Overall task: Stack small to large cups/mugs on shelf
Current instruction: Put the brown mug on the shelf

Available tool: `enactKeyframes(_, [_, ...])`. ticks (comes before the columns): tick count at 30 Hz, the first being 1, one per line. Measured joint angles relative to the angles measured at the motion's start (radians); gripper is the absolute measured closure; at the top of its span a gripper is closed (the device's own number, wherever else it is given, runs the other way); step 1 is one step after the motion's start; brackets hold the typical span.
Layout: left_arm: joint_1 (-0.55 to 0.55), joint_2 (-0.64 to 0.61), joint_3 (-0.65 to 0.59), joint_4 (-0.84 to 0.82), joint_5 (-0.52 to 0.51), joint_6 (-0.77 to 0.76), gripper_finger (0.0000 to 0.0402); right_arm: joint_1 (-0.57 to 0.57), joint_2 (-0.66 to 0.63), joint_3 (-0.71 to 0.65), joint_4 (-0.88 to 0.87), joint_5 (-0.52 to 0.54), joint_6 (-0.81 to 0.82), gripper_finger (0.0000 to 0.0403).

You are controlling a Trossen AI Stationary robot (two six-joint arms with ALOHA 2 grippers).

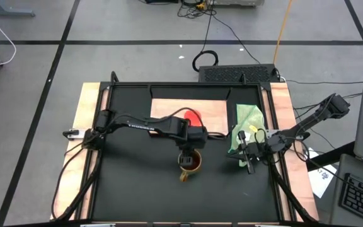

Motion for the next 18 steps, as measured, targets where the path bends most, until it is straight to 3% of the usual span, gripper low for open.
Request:
enactKeyframes(6, [-0.006,-0.001,-0.074,0.063,-0.020,-0.033,0.0371,0.000,0.000,0.000,0.000,0.000,-0.002,0.0403])
enactKeyframes(18, [-0.028,-0.001,-0.082,0.070,-0.153,-0.109,0.0371,0.000,0.000,0.001,0.005,0.000,-0.003,0.0403])
